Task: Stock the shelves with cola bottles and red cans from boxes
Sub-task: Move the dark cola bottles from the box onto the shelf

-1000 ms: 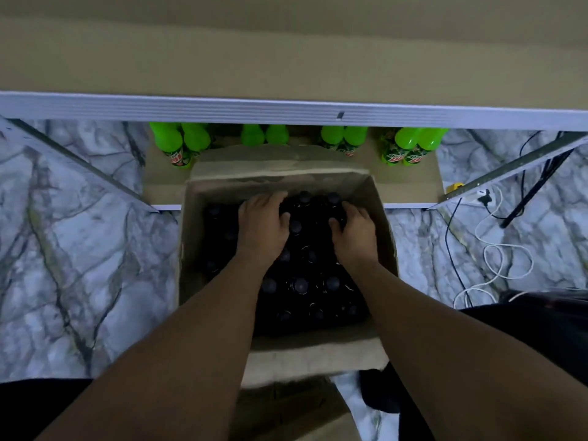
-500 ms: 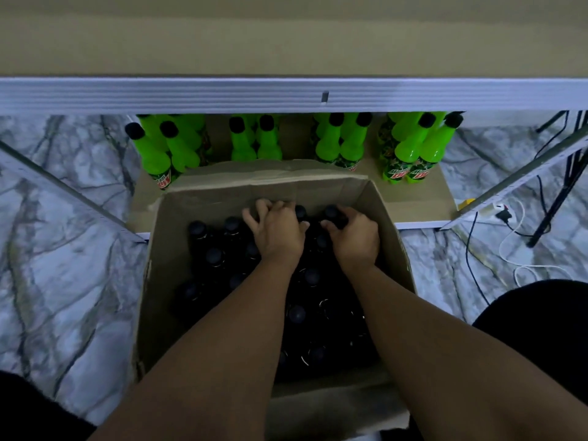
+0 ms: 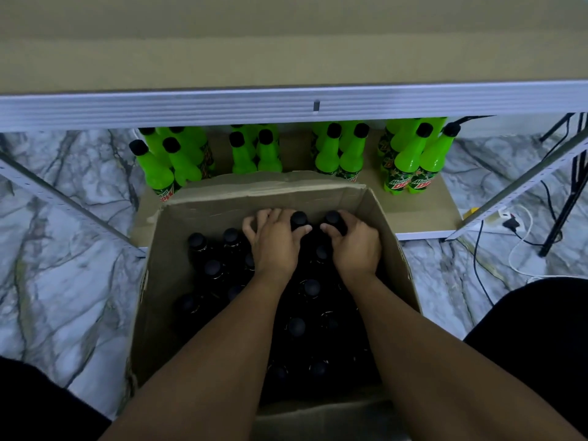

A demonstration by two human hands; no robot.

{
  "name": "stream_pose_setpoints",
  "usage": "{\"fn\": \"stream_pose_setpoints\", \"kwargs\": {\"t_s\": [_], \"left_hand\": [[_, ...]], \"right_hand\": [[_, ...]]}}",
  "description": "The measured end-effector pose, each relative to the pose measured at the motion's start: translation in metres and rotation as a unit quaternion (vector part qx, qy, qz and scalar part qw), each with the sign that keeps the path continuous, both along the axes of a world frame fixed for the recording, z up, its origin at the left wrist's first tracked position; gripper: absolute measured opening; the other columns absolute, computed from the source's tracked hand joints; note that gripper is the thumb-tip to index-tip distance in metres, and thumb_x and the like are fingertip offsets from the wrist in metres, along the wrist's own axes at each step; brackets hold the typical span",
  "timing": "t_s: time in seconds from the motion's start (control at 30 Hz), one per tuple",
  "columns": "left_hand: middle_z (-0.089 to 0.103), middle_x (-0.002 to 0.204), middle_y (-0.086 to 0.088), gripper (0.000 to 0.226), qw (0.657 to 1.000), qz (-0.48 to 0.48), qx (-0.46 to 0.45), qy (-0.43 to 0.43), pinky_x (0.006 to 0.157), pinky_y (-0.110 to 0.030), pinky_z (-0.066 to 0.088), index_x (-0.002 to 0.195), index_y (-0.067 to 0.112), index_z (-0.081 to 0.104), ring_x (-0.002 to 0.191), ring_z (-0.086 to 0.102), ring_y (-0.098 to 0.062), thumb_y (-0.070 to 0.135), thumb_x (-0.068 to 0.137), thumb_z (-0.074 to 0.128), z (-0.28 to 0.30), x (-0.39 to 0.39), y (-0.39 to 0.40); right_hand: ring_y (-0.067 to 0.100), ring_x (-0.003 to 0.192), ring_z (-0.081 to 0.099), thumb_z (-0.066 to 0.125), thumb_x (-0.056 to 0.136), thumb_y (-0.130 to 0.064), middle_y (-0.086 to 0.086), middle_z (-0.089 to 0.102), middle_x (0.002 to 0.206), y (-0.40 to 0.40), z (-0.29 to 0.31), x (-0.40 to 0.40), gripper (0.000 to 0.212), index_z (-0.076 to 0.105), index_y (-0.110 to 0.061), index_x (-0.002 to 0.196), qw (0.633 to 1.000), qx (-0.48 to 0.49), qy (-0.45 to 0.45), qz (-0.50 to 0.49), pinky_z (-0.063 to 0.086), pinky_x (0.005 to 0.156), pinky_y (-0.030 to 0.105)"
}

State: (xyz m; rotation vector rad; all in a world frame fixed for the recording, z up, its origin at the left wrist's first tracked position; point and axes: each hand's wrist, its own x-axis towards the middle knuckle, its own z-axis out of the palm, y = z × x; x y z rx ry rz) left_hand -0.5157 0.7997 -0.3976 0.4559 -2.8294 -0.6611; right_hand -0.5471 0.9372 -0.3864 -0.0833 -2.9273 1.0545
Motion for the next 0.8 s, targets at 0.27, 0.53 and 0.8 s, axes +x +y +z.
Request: {"fn": "stream_pose_setpoints", "kwargs": {"t_s": [0.27, 0.53, 0.8], "left_hand": [[0.057, 0.113, 0.001, 0.028, 0.953, -0.059, 0.217, 0.202, 0.097, -0.033, 0.046, 0.118, 0.009, 0.062, 0.108, 0.056, -0.018, 0.031, 0.1, 0.065, 0.062, 0.019, 0.001], [0.057, 0.111, -0.003, 0.026, 0.919, -0.121, 0.248, 0.281, 0.089, -0.015, 0.042, 0.117, 0.008, 0.058, 0.102, 0.056, -0.014, 0.03, 0.103, 0.059, 0.176, 0.026, 0.012], [0.066, 0.102, 0.0, 0.021, 0.891, -0.172, 0.271, 0.32, 0.088, -0.032, 0.053, 0.114, 0.021, 0.055, 0.096, 0.065, -0.015, 0.04, 0.106, 0.052, 0.267, 0.047, 0.018]], "right_hand": [[0.019, 0.09, 0.056, 0.072, 0.093, -0.017, 0.0, 0.062, 0.096, 0.006, 0.066, 0.016, 0.019, 0.068, -0.006, 0.108, 0.967, -0.148, 0.198, 0.07, 0.037, 0.08, 0.02], [0.005, 0.095, 0.053, 0.069, 0.096, -0.023, -0.006, 0.059, 0.103, 0.02, 0.172, 0.036, 0.023, 0.065, -0.012, 0.115, 0.932, -0.215, 0.285, 0.066, 0.036, 0.086, 0.005], [0.007, 0.096, 0.06, 0.069, 0.096, -0.033, -0.006, 0.064, 0.101, 0.028, 0.259, 0.054, 0.017, 0.056, -0.027, 0.105, 0.9, -0.272, 0.33, 0.09, 0.048, 0.084, 0.024]]}}
